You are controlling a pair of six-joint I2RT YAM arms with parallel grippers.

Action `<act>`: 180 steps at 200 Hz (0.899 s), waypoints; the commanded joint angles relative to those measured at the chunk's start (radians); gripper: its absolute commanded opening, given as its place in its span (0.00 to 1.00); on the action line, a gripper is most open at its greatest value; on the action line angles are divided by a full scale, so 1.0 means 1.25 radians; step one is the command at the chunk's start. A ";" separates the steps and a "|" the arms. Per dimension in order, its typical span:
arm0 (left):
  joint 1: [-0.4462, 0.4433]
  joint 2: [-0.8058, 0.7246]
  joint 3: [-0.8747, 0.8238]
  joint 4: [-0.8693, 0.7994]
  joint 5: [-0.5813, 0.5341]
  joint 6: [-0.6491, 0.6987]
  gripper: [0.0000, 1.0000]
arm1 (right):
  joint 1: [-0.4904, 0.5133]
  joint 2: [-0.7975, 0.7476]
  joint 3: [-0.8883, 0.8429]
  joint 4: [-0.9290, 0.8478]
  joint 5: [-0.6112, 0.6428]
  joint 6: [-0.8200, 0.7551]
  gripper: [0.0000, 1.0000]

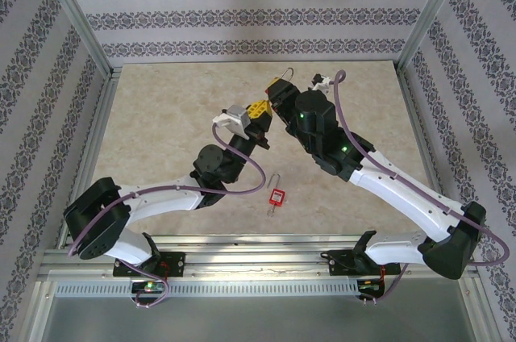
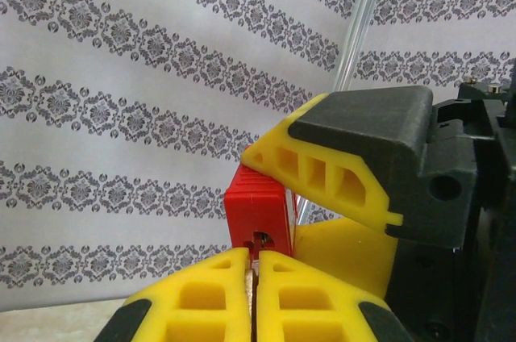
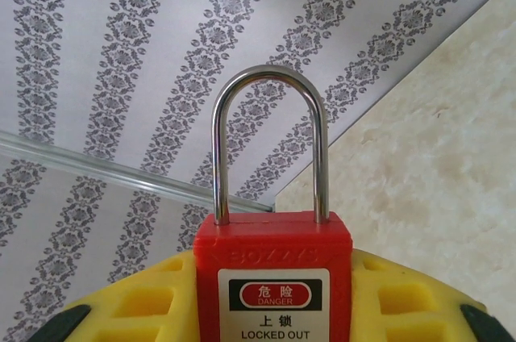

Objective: Unlock with the key

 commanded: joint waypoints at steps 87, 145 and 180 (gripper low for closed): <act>-0.065 0.066 0.112 -0.064 0.111 0.087 0.00 | 0.211 0.053 -0.054 0.050 -0.401 0.074 0.00; -0.059 0.013 0.127 -0.239 0.089 0.286 0.00 | 0.211 0.021 -0.082 0.032 -0.417 0.089 0.00; -0.005 -0.031 0.128 -0.321 0.168 0.114 0.00 | 0.212 0.018 -0.094 0.038 -0.413 0.084 0.00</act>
